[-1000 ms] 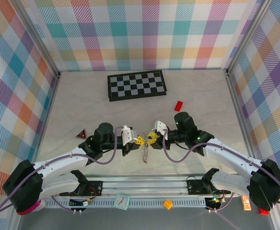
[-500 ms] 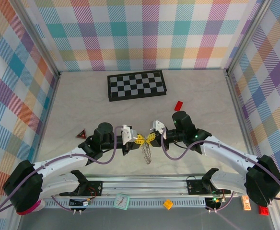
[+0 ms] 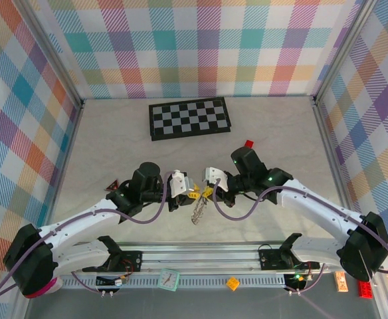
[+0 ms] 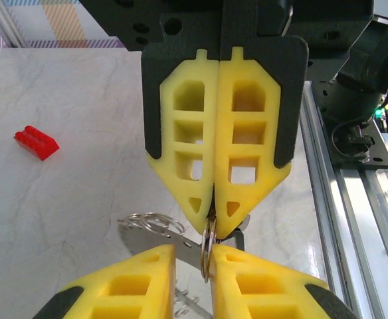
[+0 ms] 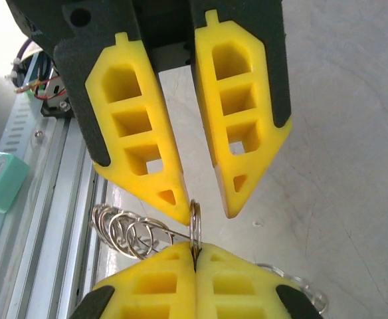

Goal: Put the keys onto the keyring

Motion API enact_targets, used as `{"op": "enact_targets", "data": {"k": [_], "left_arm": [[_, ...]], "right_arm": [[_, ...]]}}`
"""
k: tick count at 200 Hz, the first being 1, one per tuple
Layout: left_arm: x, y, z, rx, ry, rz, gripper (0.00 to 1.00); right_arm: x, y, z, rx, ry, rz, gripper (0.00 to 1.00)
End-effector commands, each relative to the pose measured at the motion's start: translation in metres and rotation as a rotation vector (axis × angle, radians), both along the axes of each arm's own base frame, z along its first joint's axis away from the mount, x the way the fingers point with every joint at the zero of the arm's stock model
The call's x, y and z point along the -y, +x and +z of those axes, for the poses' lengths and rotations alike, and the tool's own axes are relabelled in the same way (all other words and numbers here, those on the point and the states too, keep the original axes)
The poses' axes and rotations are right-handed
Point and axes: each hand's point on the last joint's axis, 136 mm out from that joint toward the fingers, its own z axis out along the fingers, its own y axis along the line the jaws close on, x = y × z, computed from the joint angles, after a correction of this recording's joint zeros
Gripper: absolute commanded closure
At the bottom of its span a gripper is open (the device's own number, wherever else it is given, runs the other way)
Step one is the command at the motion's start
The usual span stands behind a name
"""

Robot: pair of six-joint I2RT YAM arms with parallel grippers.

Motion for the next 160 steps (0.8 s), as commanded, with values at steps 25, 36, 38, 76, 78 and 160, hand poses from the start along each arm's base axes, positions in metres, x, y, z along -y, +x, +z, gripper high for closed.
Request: {"op": "enact_targets", "data": {"k": [25, 36, 38, 76, 78, 160], "left_arm": [[0.005, -0.003, 0.007, 0.010, 0.008, -0.044, 0.82], [0.006, -0.003, 0.008, 0.010, 0.004, -0.049, 0.83], [0.006, -0.004, 0.008, 0.010, 0.004, -0.050, 0.83], [0.006, -0.006, 0.007, 0.009, 0.011, -0.063, 0.99], [0.006, -0.006, 0.008, 0.010, 0.011, -0.063, 1.00], [0.002, -0.002, 0.012, 0.023, -0.113, 0.008, 1.00]], "right_arm": [[-0.010, -0.008, 0.013, 0.056, 0.000, 0.077, 1.00], [-0.012, -0.008, 0.015, 0.056, 0.005, 0.080, 1.00], [-0.013, -0.009, 0.015, 0.055, 0.006, 0.081, 1.00], [-0.016, -0.009, 0.019, 0.047, 0.022, 0.076, 1.00], [-0.016, -0.008, 0.019, 0.047, 0.023, 0.073, 1.00], [0.016, 0.004, 0.006, -0.027, 0.091, -0.210, 0.65]]}}
